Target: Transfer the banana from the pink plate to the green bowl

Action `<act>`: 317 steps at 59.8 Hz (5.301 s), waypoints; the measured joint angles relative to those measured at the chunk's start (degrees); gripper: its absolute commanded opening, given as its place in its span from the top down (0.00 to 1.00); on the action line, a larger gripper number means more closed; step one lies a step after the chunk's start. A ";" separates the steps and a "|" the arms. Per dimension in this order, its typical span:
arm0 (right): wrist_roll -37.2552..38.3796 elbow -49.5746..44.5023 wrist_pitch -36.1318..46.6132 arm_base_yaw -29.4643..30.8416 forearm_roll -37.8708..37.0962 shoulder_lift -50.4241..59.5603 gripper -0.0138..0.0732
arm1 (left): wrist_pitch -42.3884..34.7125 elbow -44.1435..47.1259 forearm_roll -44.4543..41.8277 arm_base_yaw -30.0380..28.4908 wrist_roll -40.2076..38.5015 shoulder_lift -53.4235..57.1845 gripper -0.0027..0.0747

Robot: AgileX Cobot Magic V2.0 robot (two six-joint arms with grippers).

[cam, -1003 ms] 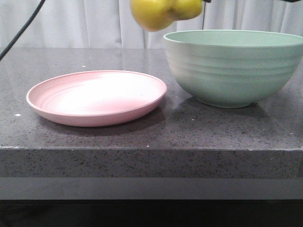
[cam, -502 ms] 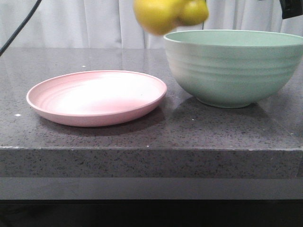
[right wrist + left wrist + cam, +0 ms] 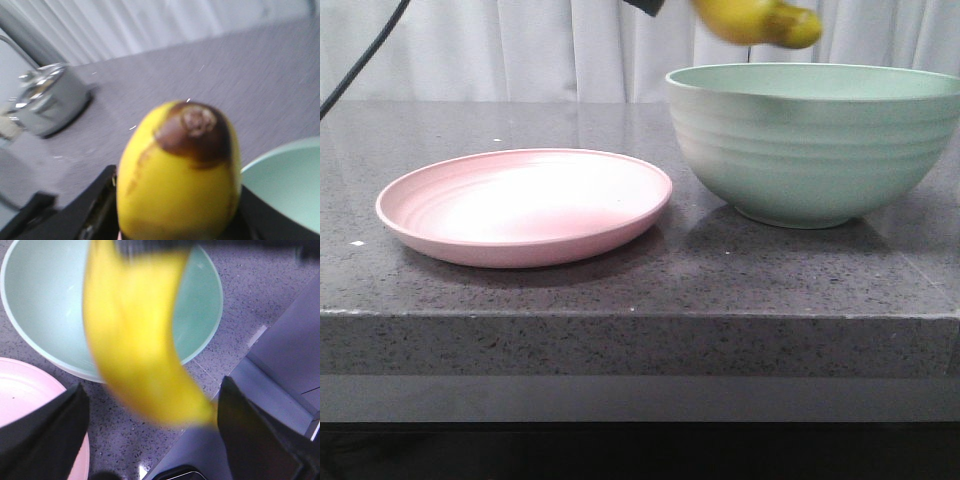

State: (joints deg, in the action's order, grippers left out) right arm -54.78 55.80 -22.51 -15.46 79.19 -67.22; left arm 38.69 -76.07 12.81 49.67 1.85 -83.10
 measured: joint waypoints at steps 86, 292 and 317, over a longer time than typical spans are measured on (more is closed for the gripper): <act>-4.42 6.42 1.00 5.05 -16.46 -10.97 0.65 | -1.67 0.00 -0.78 0.00 0.00 0.00 0.72; -4.55 -36.06 2.83 5.05 -13.24 57.23 0.91 | -27.13 76.52 -6.82 -49.36 -2.25 83.35 0.99; -4.55 -36.06 2.83 5.05 -13.24 57.23 0.91 | -27.13 76.52 -6.82 -49.36 -2.25 83.35 0.99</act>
State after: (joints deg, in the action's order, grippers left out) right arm -59.33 19.74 -19.68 -10.41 65.95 -9.99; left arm 11.56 0.44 5.99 0.31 -0.41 0.25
